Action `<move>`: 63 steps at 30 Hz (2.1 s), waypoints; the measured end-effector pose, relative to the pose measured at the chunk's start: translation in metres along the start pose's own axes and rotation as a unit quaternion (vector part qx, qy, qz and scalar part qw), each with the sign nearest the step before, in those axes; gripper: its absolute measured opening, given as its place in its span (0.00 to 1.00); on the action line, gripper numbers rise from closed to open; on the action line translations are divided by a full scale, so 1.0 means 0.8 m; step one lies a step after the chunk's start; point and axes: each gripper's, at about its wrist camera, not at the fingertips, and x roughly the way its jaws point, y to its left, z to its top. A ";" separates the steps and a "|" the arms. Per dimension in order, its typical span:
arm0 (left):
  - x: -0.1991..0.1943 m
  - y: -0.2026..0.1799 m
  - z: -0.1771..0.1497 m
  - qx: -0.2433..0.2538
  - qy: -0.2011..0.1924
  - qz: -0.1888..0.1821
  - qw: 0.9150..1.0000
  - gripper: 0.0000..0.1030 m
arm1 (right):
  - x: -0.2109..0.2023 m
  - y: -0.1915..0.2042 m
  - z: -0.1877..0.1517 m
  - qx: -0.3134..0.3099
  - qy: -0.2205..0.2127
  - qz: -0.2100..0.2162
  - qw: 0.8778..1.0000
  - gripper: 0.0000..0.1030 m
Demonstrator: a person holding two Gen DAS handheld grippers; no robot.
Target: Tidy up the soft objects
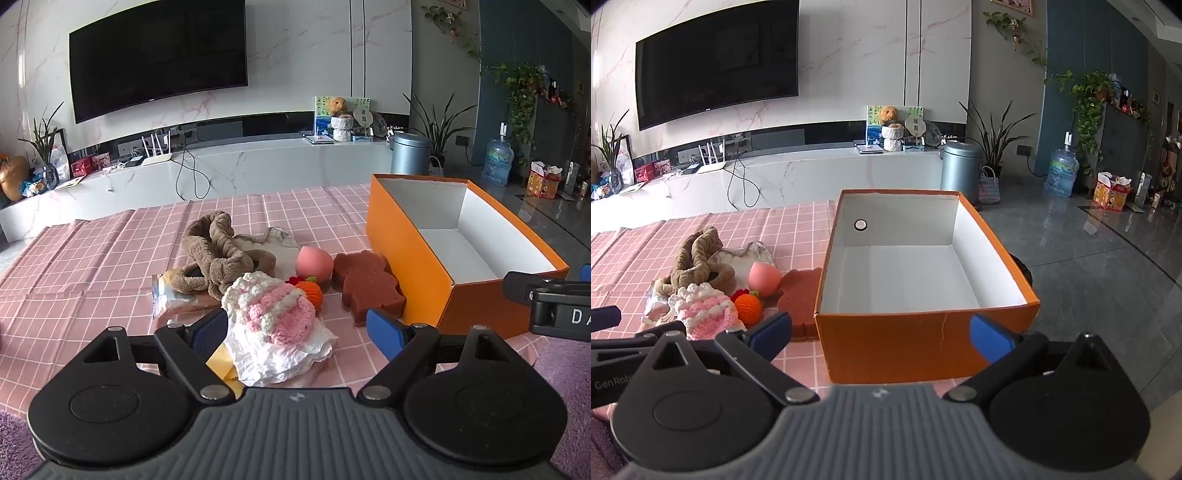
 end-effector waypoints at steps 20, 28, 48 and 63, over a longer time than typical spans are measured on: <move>0.000 0.003 0.000 -0.009 0.006 0.000 1.000 0.93 | 0.001 0.002 -0.001 -0.002 0.003 0.007 1.000 0.98; -0.001 0.003 0.000 -0.009 0.005 0.000 1.000 0.93 | -0.002 0.002 0.001 -0.006 0.002 0.008 1.000 0.98; -0.001 0.002 -0.001 -0.009 0.005 -0.002 1.000 0.93 | 0.001 0.004 0.001 -0.007 0.006 0.009 1.000 0.98; 0.002 0.000 -0.007 -0.008 0.010 -0.004 1.000 0.93 | 0.004 0.004 0.000 -0.005 0.010 0.009 1.000 0.98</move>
